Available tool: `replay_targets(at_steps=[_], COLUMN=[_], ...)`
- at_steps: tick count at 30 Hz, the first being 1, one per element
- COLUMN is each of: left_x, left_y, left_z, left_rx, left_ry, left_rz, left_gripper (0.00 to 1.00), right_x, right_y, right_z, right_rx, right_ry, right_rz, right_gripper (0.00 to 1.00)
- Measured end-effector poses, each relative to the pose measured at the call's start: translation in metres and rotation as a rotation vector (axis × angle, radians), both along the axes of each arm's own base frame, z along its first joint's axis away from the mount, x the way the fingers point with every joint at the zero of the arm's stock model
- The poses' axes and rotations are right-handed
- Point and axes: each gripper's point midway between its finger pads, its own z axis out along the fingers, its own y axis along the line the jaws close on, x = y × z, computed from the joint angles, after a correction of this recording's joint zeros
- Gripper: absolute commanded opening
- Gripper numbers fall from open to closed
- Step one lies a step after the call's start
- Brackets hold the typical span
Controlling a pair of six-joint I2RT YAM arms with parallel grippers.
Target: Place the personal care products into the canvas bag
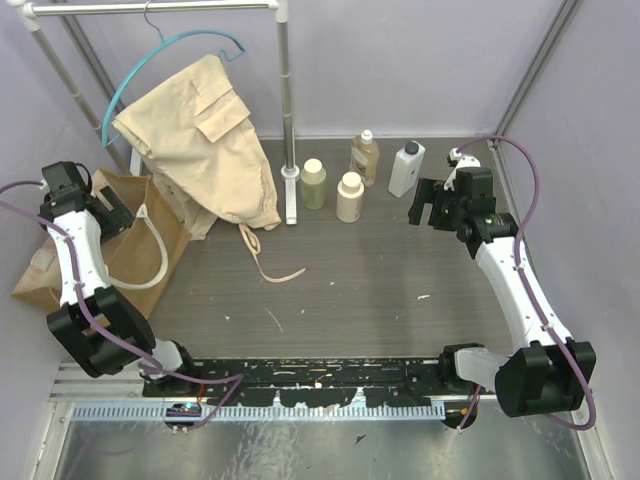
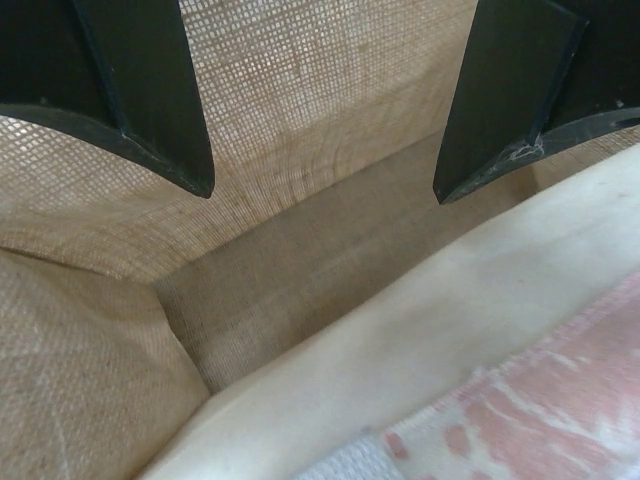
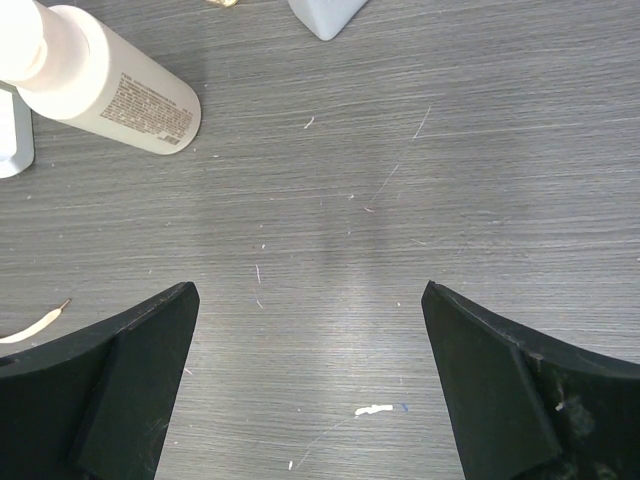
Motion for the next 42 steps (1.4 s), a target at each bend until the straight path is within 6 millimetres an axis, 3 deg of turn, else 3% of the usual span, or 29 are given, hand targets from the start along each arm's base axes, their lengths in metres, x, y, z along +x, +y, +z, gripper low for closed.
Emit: replay_targets(at_steps=[6,14,17,21,26,31,42], left_x=[-0.004,-0.031,-0.042,-0.049,-0.039,-0.036,-0.049], left_y=[-0.019,-0.055,-0.070,-0.088,-0.126,-0.172,-0.256], left_z=[-0.027,-0.081,-0.091,-0.083,-0.066,-0.073,-0.079], left_rx=[-0.093,-0.210,-0.238,-0.231,-0.193,-0.229,-0.258], left_ry=[0.015,0.069,0.084,0.050,0.001,0.068,0.164], left_rz=[-0.030,-0.078,-0.105,-0.153,-0.296,-0.456,-0.727], left_gripper=[0.98,0.98,0.98,0.98,0.98,0.98,0.98], right_x=[0.000,0.000,0.000,0.000,0.000,0.000,0.000], right_y=[0.000,0.001,0.002,0.002,0.002,0.002,0.002], right_z=[0.000,0.000,-0.001,-0.002,-0.003,-0.003,-0.003], right_rx=[0.001,0.008,0.009,0.010,0.009,0.009,0.009], right_ry=[0.000,0.002,0.005,0.009,0.010,0.010,0.010], right_rz=[0.000,0.004,0.005,0.006,0.006,0.006,0.005], right_gripper=[1.00,1.00,1.00,1.00,1.00,1.00,1.00])
